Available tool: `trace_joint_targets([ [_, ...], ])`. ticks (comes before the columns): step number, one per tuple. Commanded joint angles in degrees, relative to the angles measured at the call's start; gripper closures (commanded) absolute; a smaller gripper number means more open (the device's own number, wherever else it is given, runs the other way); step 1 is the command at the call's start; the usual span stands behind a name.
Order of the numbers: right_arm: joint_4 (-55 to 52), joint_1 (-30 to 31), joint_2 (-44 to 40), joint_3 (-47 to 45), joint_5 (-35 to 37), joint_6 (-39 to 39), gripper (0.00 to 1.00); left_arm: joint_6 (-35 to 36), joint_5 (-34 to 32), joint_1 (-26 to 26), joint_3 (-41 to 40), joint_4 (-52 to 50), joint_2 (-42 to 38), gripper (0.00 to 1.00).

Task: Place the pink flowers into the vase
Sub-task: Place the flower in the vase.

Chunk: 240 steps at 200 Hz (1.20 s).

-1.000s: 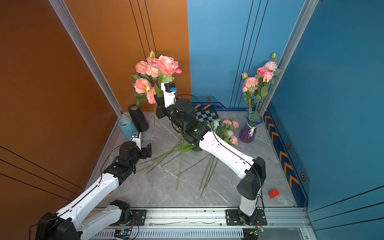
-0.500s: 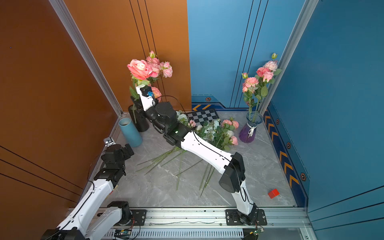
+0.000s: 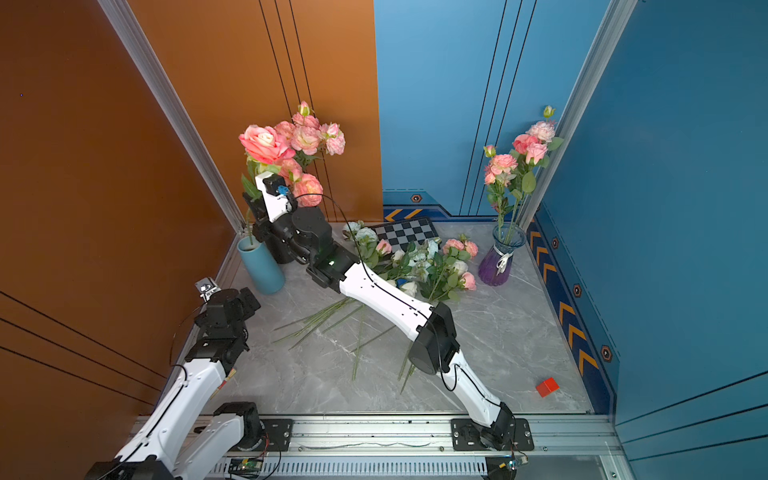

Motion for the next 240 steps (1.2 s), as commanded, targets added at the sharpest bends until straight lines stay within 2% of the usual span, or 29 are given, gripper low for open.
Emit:
trace_joint_targets([
  [1, 2.79, -0.72, 1.85, 1.67, -0.87, 3.18, 1.0, -0.5, -1.55, 0.45, -0.64, -0.97, -0.8, 0.01],
  [49, 5.57, -1.58, 6.01, 1.91, -0.78, 6.11, 1.0, -1.14, -0.82, 0.3, -0.54, -1.25, -0.57, 0.01],
  [108, 7.86, -2.31, 15.8, 10.33, 0.14, 9.43, 1.0, -0.7, -0.63, -0.79, -0.64, -1.28, -0.82, 0.01],
  [204, 10.44, -3.01, 20.91, 11.86, 2.11, 11.7, 1.0, 0.18, -0.66, -2.51, -0.6, 0.5, 0.5, 0.01],
  [240, 10.17, -2.92, 21.15, 11.94, 2.37, 11.67, 0.9, 0.28, -0.43, -2.68, -0.57, 0.76, 0.52, 0.01],
])
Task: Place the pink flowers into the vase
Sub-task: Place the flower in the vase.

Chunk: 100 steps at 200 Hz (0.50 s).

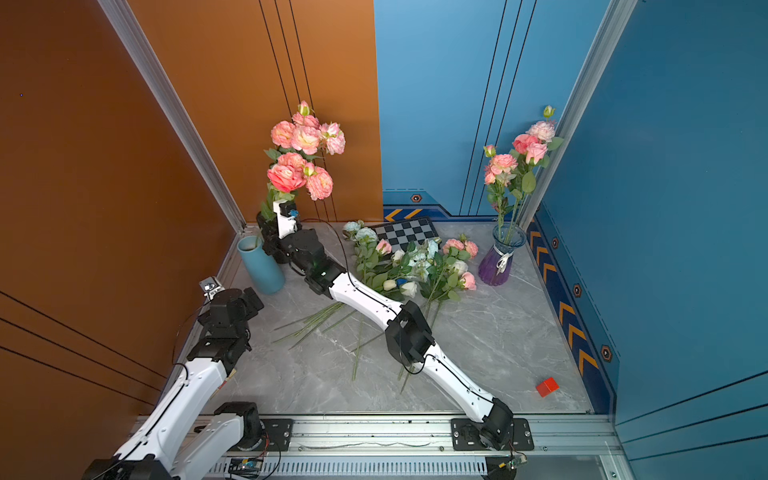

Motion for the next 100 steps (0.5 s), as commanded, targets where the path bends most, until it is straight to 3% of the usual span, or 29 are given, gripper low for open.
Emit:
trace_joint_targets([
  [1, 2.27, -0.21, 0.95, 2.08, 1.33, 0.72, 0.9, 0.65, -0.47, -0.45, -0.55, 0.87, 0.18, 0.01],
  [100, 0.29, 0.58, 1.15, 1.87, 0.72, 0.52, 0.69, 0.51, -0.34, -1.06, -0.66, 0.76, -0.25, 0.01],
])
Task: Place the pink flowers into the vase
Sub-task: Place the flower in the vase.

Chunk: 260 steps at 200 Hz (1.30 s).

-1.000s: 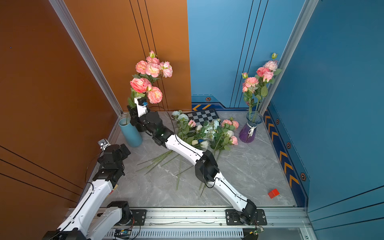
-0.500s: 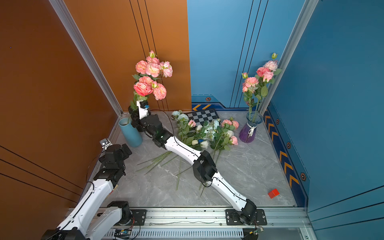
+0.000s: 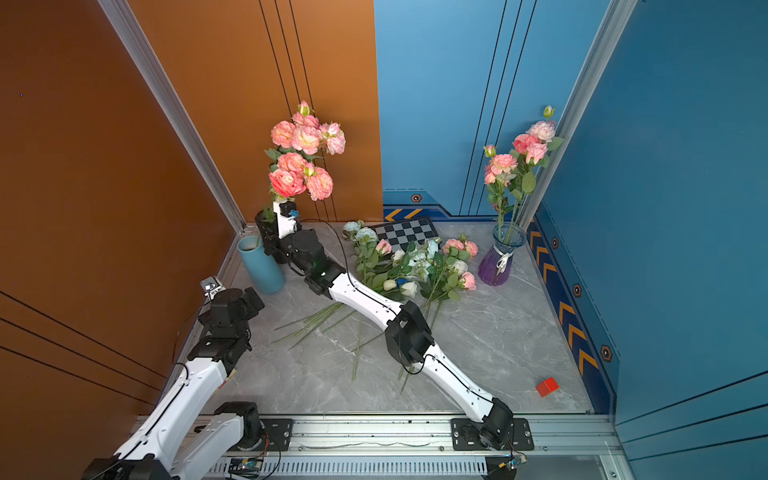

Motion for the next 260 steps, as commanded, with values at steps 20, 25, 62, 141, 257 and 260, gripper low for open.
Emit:
trace_joint_targets([
  [20, -0.57, 0.1, -0.34, -0.39, 0.11, -0.01, 0.62, 0.51, -0.3, -0.81, -0.68, 0.75, -0.23, 0.02],
  [25, -0.4, 0.01, -0.83, -1.28, -0.07, 0.22, 0.6, 0.59, -0.34, -0.87, -0.72, 0.85, -0.24, 0.01],
  [62, -0.72, -0.43, -4.32, -6.18, -1.82, 0.57, 0.52, 0.64, -0.03, -0.87, -0.73, 1.05, -0.17, 0.01],
  [141, 3.5, -0.78, -14.24, -21.82, -3.61, 0.51, 0.22, 0.73, 0.86, -0.88, -0.55, 1.13, -0.21, 0.01],
  [257, 5.89, -4.17, -42.6, -64.71, 1.5, -2.07, 0.0, 0.62, 13.16, -3.23, 1.38, 4.12, 2.75, 0.01],
  [260, 5.0, -4.35, -43.66, -65.6, 1.95, -2.09, 0.0, 0.48, 13.58, -3.57, 1.59, 4.13, 3.19, 0.02],
])
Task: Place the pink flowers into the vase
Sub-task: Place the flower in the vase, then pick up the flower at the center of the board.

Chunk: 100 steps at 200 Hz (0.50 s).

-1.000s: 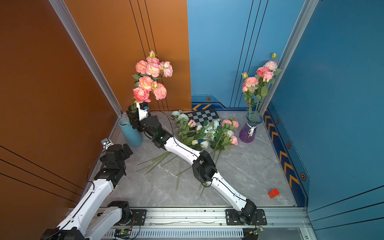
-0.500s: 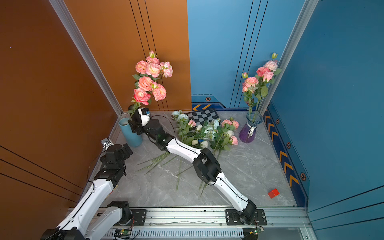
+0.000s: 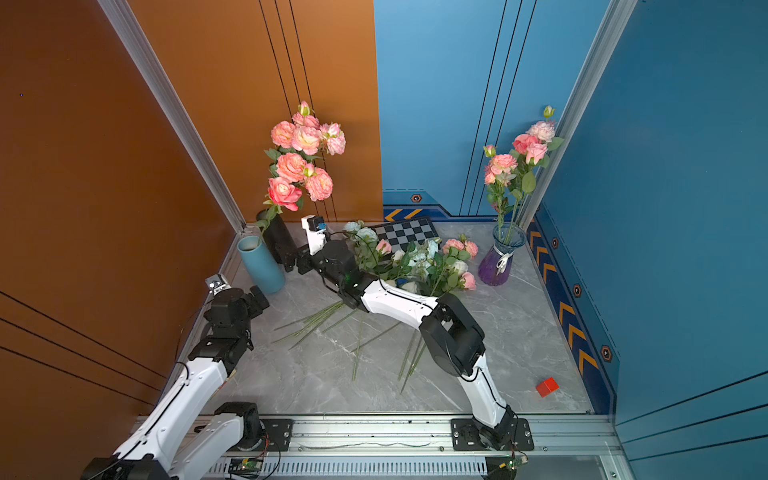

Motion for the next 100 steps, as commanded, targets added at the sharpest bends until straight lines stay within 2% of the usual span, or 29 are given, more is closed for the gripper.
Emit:
trace_joint_targets([
  [1, -2.78, -1.87, -7.96, -6.51, 3.99, -1.3, 0.0, 0.08, 6.99, -2.3, 1.71, 1.92, 2.7, 0.01],
  [24, -14.33, -4.62, -14.42, -10.52, 7.45, -1.3, 0.0, 0.54, 9.59, -5.95, 3.4, 3.88, 6.99, 0.01],
  [54, -28.26, -9.75, -20.59, -13.97, 11.26, 0.7, 0.0, 3.96, 10.29, -13.97, 5.37, 8.36, 11.94, 0.01],
  [77, -40.87, -15.38, -21.75, -13.31, 11.57, 4.6, 0.0, 4.08, 15.06, -17.73, 7.53, 10.51, 16.69, 0.01],
  [100, -45.98, -19.36, -24.42, -16.68, 11.0, 8.81, 0.0, 7.49, 16.52, -23.36, 9.92, 12.36, 21.2, 0.01],
])
